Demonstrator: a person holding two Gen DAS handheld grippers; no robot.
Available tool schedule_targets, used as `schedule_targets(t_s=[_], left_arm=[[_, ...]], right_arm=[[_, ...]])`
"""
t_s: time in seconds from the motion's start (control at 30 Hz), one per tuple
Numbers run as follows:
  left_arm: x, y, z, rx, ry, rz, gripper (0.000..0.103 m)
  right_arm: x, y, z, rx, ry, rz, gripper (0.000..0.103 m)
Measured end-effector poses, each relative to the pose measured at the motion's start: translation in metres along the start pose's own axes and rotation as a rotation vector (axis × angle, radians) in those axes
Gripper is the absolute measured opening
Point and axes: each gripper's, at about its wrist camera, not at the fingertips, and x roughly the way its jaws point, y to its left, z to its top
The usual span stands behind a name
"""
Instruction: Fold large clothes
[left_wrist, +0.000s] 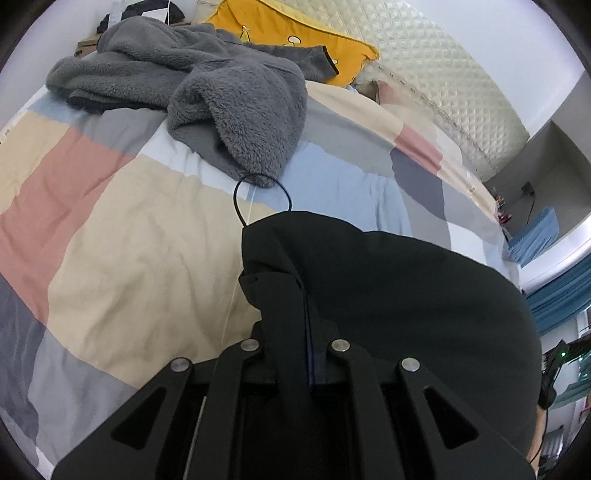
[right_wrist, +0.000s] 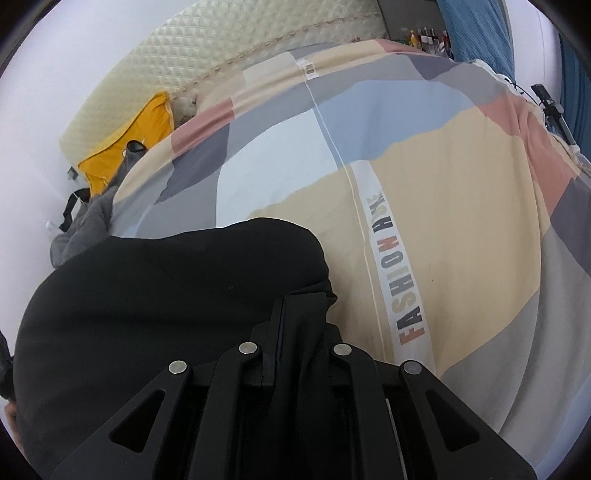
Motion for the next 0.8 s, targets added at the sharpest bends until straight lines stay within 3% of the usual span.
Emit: schedule_targets(t_s=[0.23,0.27,0.3,0.33,0.4,0.43,0.47,0.6,0.73,0.8], left_arm=[[-0.019,-0.003,-0.006,0.036,-0.026,0.006,0.011],[-0.023,-0.003,-0.007,0.032,-0.029,0.005,0.013],[-0.028,-0.003,-0.008,0.029,-0.031,0.003,0.014],[-0.033,-0.003,-0.009,0.024,-0.030,-0.004,0.023],[-0.043,-0.003,-0.012,0.015,-0.032,-0.029,0.052],[-0.050,-0.003,-0.014,0.016,-0.035,-0.048,0.077],[-0.055,-0.004,-0.015,0.021,-0.037,-0.060,0.086],[-0.088,-0.013,-0.023,0.053,-0.082,-0.024,0.086],[-0.133,-0.028,-0.027,0.087,-0.159,0.005,0.086],[-0.164,-0.042,-0.030,0.123,-0.208,0.012,0.086]], right_arm=[[-0.021,-0.004,0.000,0.039,0.001,0.050,0.013],[-0.026,-0.005,-0.001,0.047,0.003,0.053,0.021],[-0.031,-0.006,-0.003,0.053,0.001,0.056,0.034],[-0.038,-0.006,-0.004,0.060,-0.006,0.050,0.039],[-0.053,-0.009,-0.005,0.081,-0.027,0.046,0.063],[-0.061,-0.010,-0.006,0.092,-0.040,0.050,0.067],[-0.068,-0.010,-0.008,0.096,-0.049,0.050,0.068],[-0.098,-0.012,-0.011,0.079,-0.075,0.004,0.069],[-0.153,-0.005,-0.011,0.078,-0.182,-0.004,0.069],[-0.186,0.008,-0.010,0.045,-0.227,-0.002,0.077]])
